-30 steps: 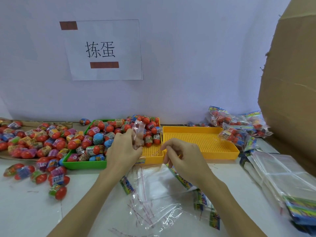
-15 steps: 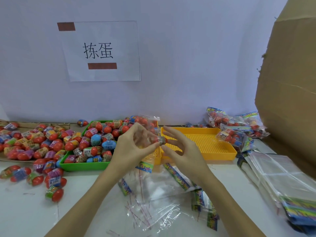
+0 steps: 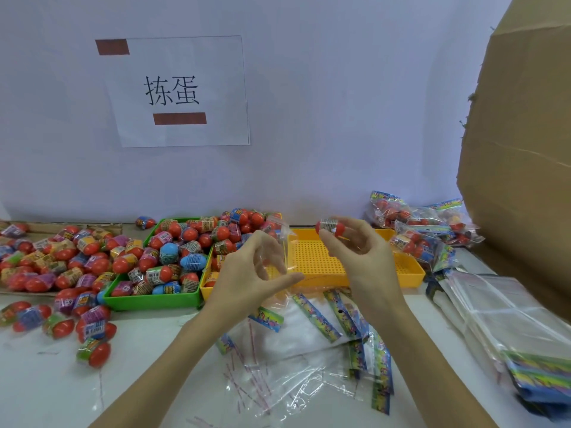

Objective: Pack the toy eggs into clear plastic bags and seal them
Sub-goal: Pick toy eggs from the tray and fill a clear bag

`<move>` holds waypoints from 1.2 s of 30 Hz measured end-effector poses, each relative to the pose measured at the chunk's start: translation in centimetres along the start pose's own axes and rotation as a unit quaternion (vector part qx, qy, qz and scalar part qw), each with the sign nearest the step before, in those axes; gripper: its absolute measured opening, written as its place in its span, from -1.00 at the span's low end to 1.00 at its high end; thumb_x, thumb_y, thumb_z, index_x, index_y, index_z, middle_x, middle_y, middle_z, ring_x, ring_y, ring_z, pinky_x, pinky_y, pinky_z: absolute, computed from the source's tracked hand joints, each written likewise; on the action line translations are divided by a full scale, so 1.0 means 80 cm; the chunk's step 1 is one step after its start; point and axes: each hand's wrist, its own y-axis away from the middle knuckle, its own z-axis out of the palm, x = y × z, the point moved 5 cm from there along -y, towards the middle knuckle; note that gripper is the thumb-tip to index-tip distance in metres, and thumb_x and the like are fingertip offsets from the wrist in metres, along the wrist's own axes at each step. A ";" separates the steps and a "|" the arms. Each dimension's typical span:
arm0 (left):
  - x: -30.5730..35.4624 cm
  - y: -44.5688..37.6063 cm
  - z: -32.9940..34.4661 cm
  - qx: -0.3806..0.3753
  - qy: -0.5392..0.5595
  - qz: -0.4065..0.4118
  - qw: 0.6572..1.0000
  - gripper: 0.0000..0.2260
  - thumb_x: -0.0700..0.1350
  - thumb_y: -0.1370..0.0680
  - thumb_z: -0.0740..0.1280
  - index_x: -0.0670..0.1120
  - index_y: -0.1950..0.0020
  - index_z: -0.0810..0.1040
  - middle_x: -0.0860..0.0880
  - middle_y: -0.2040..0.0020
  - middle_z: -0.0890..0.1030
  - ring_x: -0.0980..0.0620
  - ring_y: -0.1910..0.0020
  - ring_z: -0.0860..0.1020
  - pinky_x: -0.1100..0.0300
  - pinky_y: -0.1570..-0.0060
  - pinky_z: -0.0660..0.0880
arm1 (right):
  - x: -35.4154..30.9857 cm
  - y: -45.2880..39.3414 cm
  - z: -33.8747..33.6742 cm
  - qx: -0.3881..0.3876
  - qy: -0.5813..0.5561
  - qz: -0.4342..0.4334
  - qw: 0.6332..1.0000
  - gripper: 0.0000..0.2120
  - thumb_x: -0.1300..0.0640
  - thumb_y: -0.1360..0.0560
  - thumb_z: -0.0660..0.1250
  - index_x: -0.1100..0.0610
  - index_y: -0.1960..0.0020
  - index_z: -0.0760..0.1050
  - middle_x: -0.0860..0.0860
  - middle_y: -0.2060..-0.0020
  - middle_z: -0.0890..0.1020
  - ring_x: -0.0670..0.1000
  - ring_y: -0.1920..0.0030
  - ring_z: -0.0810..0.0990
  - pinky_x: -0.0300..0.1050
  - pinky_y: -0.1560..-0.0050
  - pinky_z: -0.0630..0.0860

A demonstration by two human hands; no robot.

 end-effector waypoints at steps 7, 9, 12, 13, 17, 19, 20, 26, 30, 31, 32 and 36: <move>0.011 0.009 0.018 -0.018 -0.058 0.033 0.998 -0.58 0.32 -0.44 0.53 0.14 -0.09 0.45 0.19 0.08 0.67 0.03 0.36 0.57 -0.01 0.27 0.57 | -0.022 0.014 0.031 -0.146 0.020 -0.098 0.984 -0.69 0.11 -0.62 0.45 -0.05 -0.34 0.55 0.07 0.01 0.72 0.10 0.43 0.65 -0.13 0.43 0.53; 0.013 0.010 0.018 -0.011 -0.058 0.042 0.997 -0.61 0.32 -0.44 0.49 0.17 -0.04 0.42 0.22 0.12 0.66 0.08 0.38 0.55 0.06 0.33 0.53 | -0.019 0.019 0.038 -0.162 0.070 -0.113 0.978 -0.69 0.12 -0.64 0.43 -0.09 -0.35 0.53 0.05 0.07 0.72 0.11 0.51 0.62 -0.08 0.42 0.56; 0.009 0.009 0.016 0.012 -0.071 0.040 0.997 -0.61 0.21 -0.47 0.56 0.17 0.06 0.35 0.23 0.21 0.62 0.21 0.41 0.49 0.33 0.38 0.32 | -0.016 0.023 0.043 -0.184 0.103 -0.115 0.971 -0.65 0.14 -0.63 0.43 -0.15 -0.36 0.54 0.01 0.14 0.69 0.13 0.49 0.62 0.02 0.40 0.61; 0.007 0.009 0.015 0.019 -0.073 0.037 0.996 -0.60 0.15 -0.48 0.59 0.16 0.08 0.34 0.22 0.22 0.62 0.23 0.41 0.48 0.36 0.38 0.30 | -0.015 0.023 0.043 -0.188 0.108 -0.113 0.970 -0.64 0.15 -0.63 0.43 -0.16 -0.36 0.54 0.00 0.15 0.67 0.13 0.47 0.62 0.08 0.39 0.63; 0.004 0.008 0.014 0.035 -0.073 0.026 0.996 -0.66 0.19 -0.49 0.52 0.10 0.10 0.39 0.25 0.20 0.58 0.24 0.38 0.48 0.35 0.36 0.31 | -0.013 0.022 0.044 -0.182 0.126 -0.119 0.968 -0.62 0.18 -0.63 0.42 -0.18 -0.36 0.56 -0.02 0.15 0.63 0.12 0.33 0.70 0.16 0.32 0.68; 0.003 0.008 0.011 0.037 -0.073 0.012 0.997 -0.64 0.26 -0.49 0.50 0.07 0.10 0.42 0.24 0.19 0.57 0.22 0.37 0.47 0.30 0.35 0.31 | -0.012 0.020 0.044 -0.174 0.129 -0.123 0.969 -0.61 0.18 -0.62 0.43 -0.19 -0.35 0.57 -0.03 0.17 0.62 0.11 0.26 0.71 0.01 0.36 0.62; 0.003 0.009 0.011 0.037 -0.068 0.005 0.997 -0.62 0.28 -0.49 0.49 0.07 0.11 0.40 0.21 0.19 0.59 0.20 0.38 0.47 0.25 0.34 0.34 | -0.011 0.020 0.044 -0.172 0.128 -0.125 0.969 -0.61 0.19 -0.62 0.42 -0.18 -0.35 0.57 -0.03 0.19 0.62 0.11 0.23 0.71 -0.04 0.37 0.57; -0.003 0.007 0.009 0.044 -0.047 -0.062 0.996 -0.51 0.35 -0.46 0.45 -0.04 0.12 0.37 0.00 0.27 0.55 0.15 0.38 0.42 0.05 0.28 0.44 | -0.010 0.023 0.046 -0.177 0.125 -0.144 0.966 -0.71 0.16 -0.68 0.34 -0.11 -0.34 0.59 -0.03 0.26 0.64 0.03 0.22 0.69 -0.16 0.18 0.59; -0.002 0.007 0.008 0.032 -0.056 -0.044 0.997 -0.55 0.22 -0.49 0.54 -0.02 0.08 0.35 -0.02 0.30 0.54 0.10 0.42 0.43 -0.03 0.30 0.47 | -0.008 0.025 0.049 -0.175 0.145 -0.147 0.963 -0.70 0.12 -0.67 0.37 -0.07 -0.38 0.54 -0.05 0.30 0.65 0.01 0.32 0.64 -0.07 0.26 0.60; 0.000 0.007 0.008 0.030 -0.061 -0.035 0.997 -0.56 0.25 -0.48 0.52 0.00 0.06 0.35 -0.01 0.30 0.53 0.10 0.42 0.44 -0.05 0.30 0.49 | -0.007 0.025 0.048 -0.168 0.140 -0.138 0.966 -0.73 0.09 -0.65 0.40 -0.06 -0.34 0.52 -0.03 0.30 0.66 0.02 0.33 0.65 0.03 0.26 0.63; 0.003 0.007 0.008 0.029 -0.068 -0.026 0.997 -0.56 0.28 -0.47 0.50 0.02 0.04 0.36 0.02 0.30 0.53 0.10 0.40 0.45 -0.03 0.30 0.50 | -0.006 0.025 0.047 -0.162 0.136 -0.133 0.968 -0.77 0.07 -0.64 0.41 -0.04 -0.27 0.51 -0.02 0.31 0.66 0.02 0.34 0.65 0.06 0.27 0.63; 0.006 0.008 0.012 0.015 -0.106 0.000 0.994 -0.62 0.17 -0.51 0.56 0.08 -0.16 0.48 0.16 0.23 0.58 0.19 0.28 0.56 0.16 0.29 0.52 | -0.003 0.024 0.045 -0.177 0.195 -0.141 0.954 -0.87 -0.01 -0.61 0.45 -0.09 -0.13 0.55 -0.07 0.33 0.68 -0.01 0.37 0.64 -0.01 0.32 0.60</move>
